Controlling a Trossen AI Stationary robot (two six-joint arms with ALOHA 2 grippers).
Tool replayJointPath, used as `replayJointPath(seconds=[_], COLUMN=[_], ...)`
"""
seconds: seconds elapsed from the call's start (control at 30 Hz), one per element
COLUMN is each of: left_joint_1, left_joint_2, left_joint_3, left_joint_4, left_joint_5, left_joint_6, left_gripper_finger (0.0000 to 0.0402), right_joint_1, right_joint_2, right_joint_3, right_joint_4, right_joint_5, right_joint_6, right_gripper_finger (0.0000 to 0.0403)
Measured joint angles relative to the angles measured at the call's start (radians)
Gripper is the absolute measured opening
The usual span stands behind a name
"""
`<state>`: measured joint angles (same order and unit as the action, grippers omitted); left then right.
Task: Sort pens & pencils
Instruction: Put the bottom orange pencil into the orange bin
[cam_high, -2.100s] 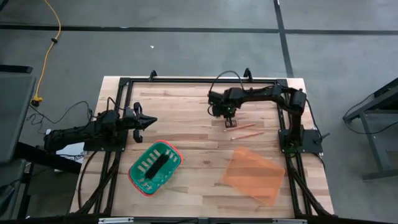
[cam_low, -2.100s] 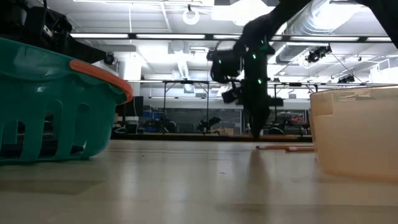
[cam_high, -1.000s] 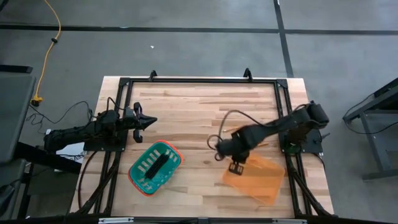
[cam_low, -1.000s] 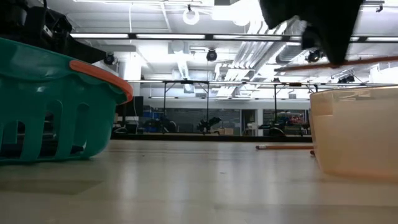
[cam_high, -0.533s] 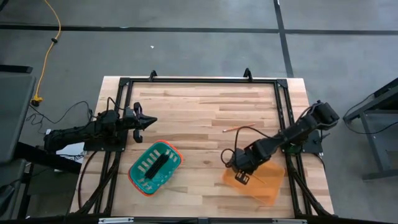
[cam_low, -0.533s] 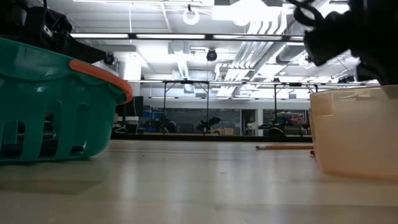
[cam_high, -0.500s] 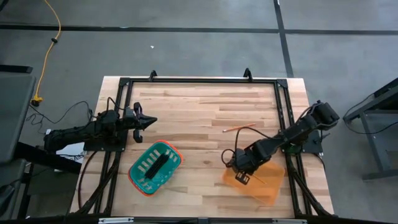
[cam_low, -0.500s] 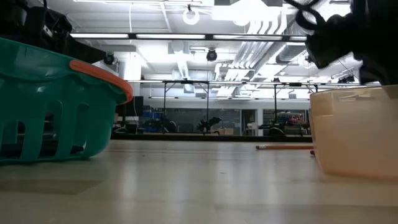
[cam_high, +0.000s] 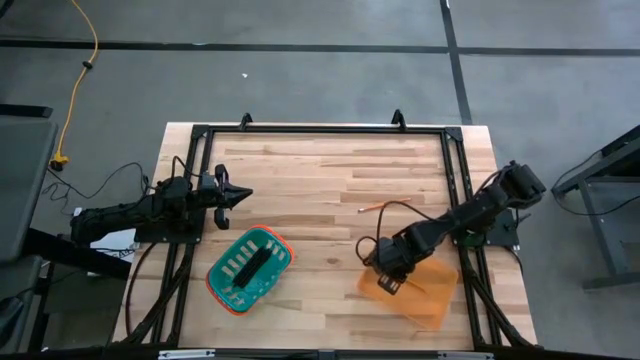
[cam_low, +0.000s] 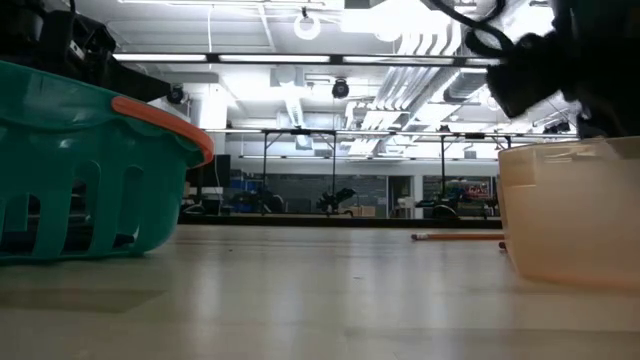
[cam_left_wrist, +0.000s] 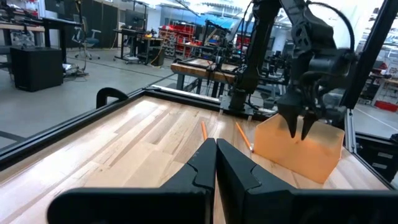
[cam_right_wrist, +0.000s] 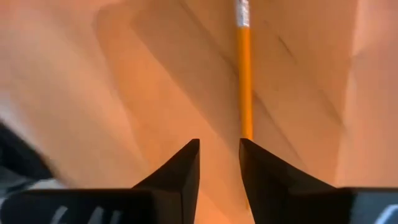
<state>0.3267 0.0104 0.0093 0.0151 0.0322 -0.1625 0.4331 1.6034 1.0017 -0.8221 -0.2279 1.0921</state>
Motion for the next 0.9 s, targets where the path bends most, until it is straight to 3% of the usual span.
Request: replayJointPath(seconds=[0.33,0.53,0.67,0.9], left_joint_1=[0.0,0.0,0.0,0.0], left_joint_2=[0.0,0.0,0.0,0.0], left_joint_3=[0.0,0.0,0.0,0.0], left_joint_4=[0.0,0.0,0.0,0.0], left_joint_5=[0.0,0.0,0.0,0.0], left_joint_6=[0.0,0.0,0.0,0.0], left_gripper_finger=[0.0001,0.0001,0.0001,0.0001], right_joint_1=[-0.136,-0.248,-0.308,-0.383], right_joint_2=[-0.013,-0.071,-0.12,-0.155], right_joint_3=[0.168,0.118,0.081,-0.086], right_joint_4=[-0.368,-0.414,-0.411,-0.339], right_joint_5=[0.062,0.054,0.105,0.108], right_joint_6=[-0.25,-0.408,-0.525,-0.66], right_gripper_finger=[0.0103,0.0103,0.0103,0.0104])
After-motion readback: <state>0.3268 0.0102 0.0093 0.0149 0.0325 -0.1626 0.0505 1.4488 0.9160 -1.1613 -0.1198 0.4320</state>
